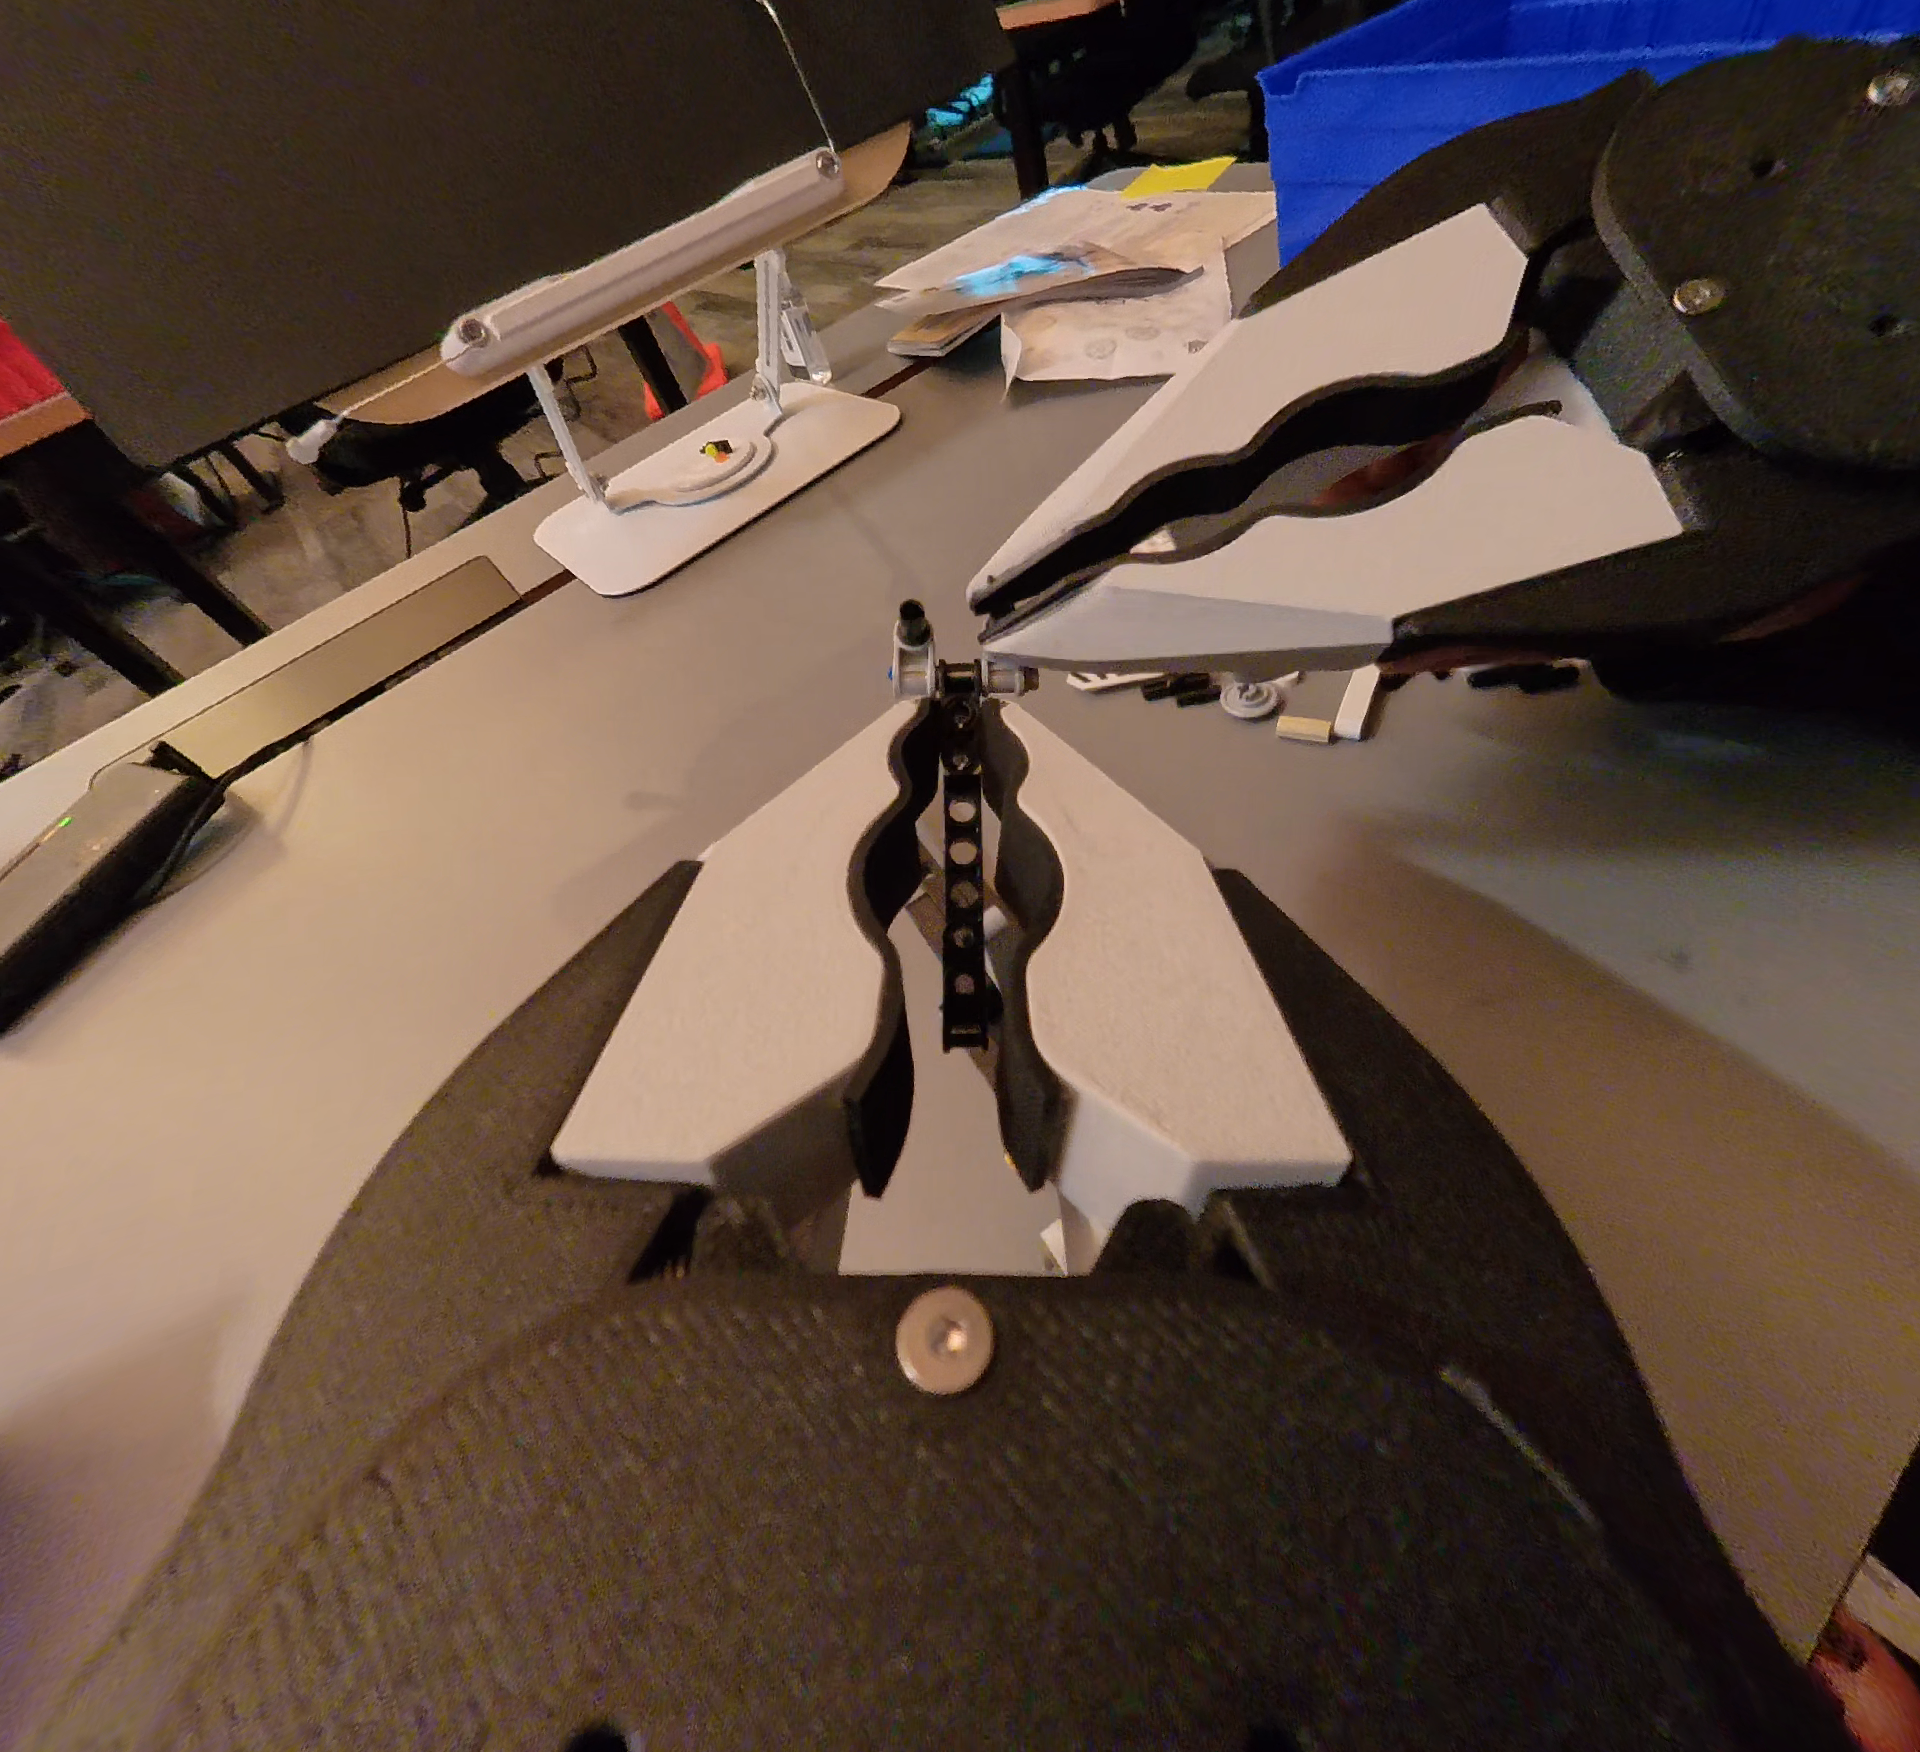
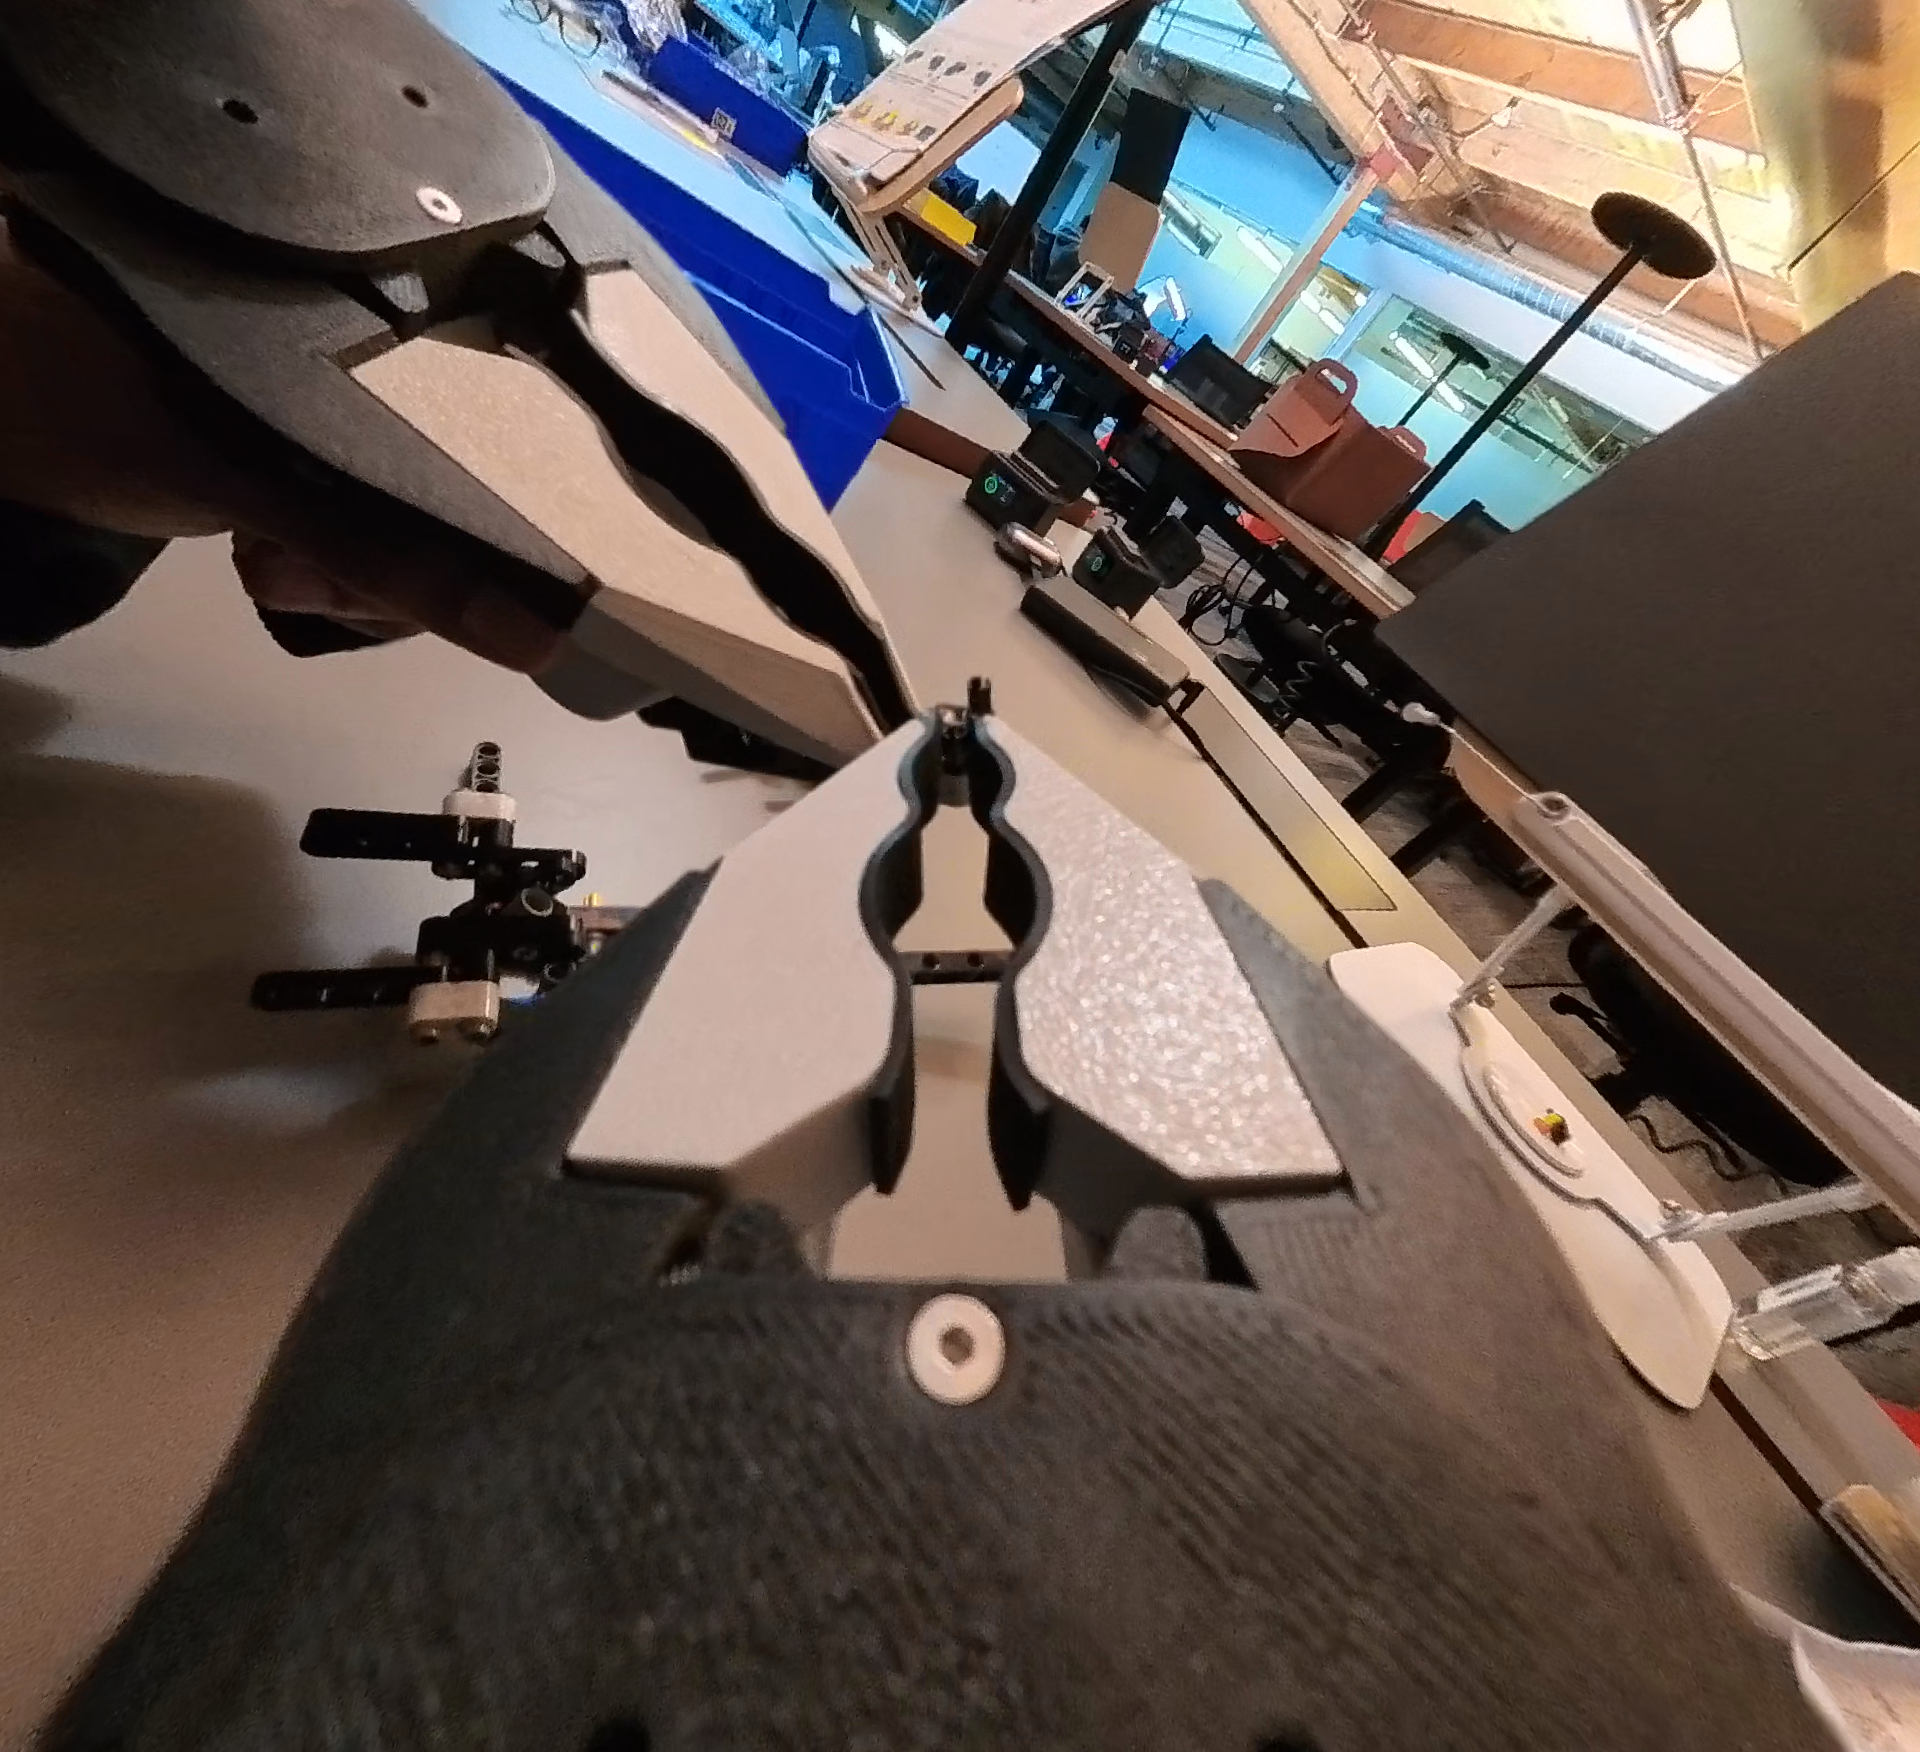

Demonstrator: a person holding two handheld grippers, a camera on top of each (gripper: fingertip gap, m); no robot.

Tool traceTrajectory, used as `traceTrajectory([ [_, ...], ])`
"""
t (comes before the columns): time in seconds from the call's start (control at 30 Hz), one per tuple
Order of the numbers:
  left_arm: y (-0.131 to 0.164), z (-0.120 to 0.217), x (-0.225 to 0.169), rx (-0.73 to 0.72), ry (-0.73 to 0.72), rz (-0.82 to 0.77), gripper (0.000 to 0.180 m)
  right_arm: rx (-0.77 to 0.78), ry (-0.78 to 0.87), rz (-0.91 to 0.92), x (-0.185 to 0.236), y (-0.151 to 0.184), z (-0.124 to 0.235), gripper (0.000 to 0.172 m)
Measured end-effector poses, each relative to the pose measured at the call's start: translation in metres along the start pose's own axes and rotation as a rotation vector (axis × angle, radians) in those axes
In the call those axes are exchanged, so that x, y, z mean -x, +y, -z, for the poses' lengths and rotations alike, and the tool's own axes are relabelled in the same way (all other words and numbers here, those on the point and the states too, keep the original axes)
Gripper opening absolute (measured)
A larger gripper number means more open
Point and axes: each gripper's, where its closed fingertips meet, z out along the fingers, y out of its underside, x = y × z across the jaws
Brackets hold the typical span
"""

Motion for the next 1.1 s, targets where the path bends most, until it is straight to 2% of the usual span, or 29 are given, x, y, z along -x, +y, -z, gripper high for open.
traceTrajectory([
  [0.13, 0.009, -0.005, -0.007, 0.060, 0.040, 0.034, 0.007, 0.041, -0.047, -0.013, 0.008, 0.001, -0.002, 0.001],
  [0.27, 0.013, -0.007, -0.007, 0.101, -0.010, -0.016, 0.007, 0.058, -0.045, -0.001, 0.008, 0.002, -0.003, 0.001],
  [0.43, -0.015, 0.006, -0.013, -0.037, 0.081, 0.091, 0.009, -0.112, -0.045, -0.089, -0.002, -0.024, 0.008, 0.001],
  [0.5, -0.024, 0.014, -0.014, -0.091, 0.176, 0.223, 0.020, -0.166, -0.059, -0.109, -0.006, -0.031, 0.015, 0.001],
  [0.63, -0.037, 0.027, -0.018, -0.182, 0.496, 0.663, 0.032, -0.256, -0.140, -0.180, -0.004, -0.042, 0.024, 0.001],
  [0.7, -0.043, 0.033, -0.017, -0.238, 0.657, 0.877, 0.033, -0.296, -0.181, -0.194, 0.000, -0.048, 0.028, 0.001],
  [0.77, -0.047, 0.038, -0.018, -0.277, 0.769, 1.008, 0.027, -0.324, -0.216, -0.200, 0.005, -0.052, 0.030, 0.001],
  [0.87, -0.046, 0.040, -0.029, -0.257, 0.857, 1.049, 0.025, -0.349, -0.241, -0.199, 0.010, -0.056, 0.032, 0.001],
  [0.93, -0.049, 0.042, -0.032, -0.271, 0.892, 1.071, 0.018, -0.363, -0.249, -0.208, 0.011, -0.058, 0.033, 0.002],
  [0.97, -0.050, 0.043, -0.031, -0.286, 0.904, 1.092, 0.009, -0.369, -0.257, -0.215, 0.012, -0.059, 0.034, 0.001],
  [1.1, -0.051, 0.044, -0.034, -0.299, 0.951, 1.136, 0.010, -0.379, -0.259, -0.230, 0.011, -0.060, 0.034, 0.001],
])
